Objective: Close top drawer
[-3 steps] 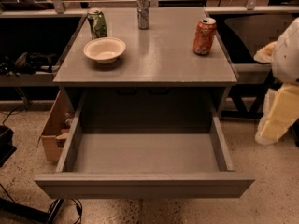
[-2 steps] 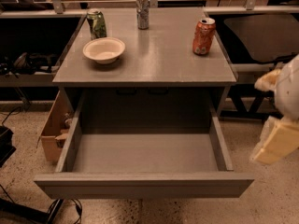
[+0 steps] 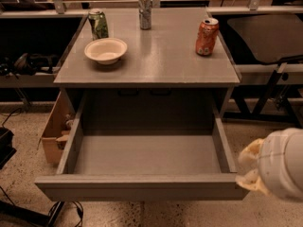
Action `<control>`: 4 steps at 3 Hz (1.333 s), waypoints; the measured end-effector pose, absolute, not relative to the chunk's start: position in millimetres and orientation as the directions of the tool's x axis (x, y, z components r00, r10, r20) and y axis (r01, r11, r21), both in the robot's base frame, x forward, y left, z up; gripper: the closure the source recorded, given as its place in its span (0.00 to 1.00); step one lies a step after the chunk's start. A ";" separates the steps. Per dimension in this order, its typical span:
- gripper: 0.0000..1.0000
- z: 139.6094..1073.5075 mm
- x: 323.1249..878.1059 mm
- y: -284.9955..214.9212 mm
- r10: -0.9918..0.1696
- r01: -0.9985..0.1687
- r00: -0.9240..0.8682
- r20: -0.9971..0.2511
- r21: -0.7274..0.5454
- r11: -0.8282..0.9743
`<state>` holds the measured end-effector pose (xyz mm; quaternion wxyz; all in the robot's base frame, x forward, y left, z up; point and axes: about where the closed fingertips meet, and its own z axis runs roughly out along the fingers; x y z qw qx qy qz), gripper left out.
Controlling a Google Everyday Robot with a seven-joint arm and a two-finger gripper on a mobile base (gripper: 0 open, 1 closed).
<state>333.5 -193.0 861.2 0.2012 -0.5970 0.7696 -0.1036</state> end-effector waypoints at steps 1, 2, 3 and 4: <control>0.87 779.8 317.3 -194.3 -0.961 -0.902 -0.223 -0.163 -0.340 0.267; 1.00 686.6 294.9 -202.4 -0.956 -0.927 -0.259 -0.138 -0.241 0.286; 1.00 638.3 293.9 -203.2 -0.951 -0.926 -0.267 -0.158 -0.231 0.299; 1.00 621.1 314.1 -194.3 -0.949 -0.916 -0.237 -0.207 -0.278 0.289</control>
Offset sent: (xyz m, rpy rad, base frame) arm -0.0707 -0.0218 -0.2922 -0.0063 0.3160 -0.0583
